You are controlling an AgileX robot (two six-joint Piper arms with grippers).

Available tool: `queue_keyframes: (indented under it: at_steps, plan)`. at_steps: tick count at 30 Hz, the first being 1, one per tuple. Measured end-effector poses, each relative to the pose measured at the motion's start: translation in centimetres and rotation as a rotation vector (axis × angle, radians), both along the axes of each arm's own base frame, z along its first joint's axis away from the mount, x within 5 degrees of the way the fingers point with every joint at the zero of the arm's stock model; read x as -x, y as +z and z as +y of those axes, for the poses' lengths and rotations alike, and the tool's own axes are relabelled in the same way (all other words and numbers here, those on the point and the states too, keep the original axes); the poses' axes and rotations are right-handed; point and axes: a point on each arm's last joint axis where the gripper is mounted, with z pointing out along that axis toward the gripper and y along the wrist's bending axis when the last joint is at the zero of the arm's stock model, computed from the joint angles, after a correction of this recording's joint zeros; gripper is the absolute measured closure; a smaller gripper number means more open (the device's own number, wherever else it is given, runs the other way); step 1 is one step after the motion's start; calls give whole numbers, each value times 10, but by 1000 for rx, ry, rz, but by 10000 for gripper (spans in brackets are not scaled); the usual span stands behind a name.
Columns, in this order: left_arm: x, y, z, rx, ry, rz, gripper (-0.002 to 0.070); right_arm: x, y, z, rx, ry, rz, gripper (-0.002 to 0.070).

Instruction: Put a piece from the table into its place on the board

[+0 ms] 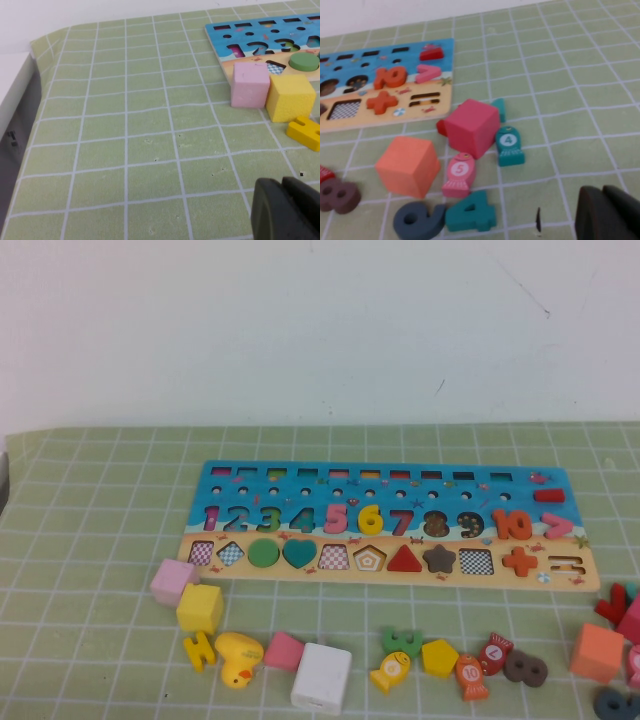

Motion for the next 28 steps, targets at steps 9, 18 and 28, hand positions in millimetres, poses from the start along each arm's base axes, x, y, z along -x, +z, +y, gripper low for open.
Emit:
queue_keyframes:
  at_steps: [9,18,28]
  plan:
    - [0,0,0,0,0,0,677,0,0,-2,-16,-29,-2,678]
    - [0,0,0,0,0,0,677,0,0,-2,-7,-29,-2,678]
    - [0,0,0,4,1,0,677,0,0,-2,-7,-29,-2,678]
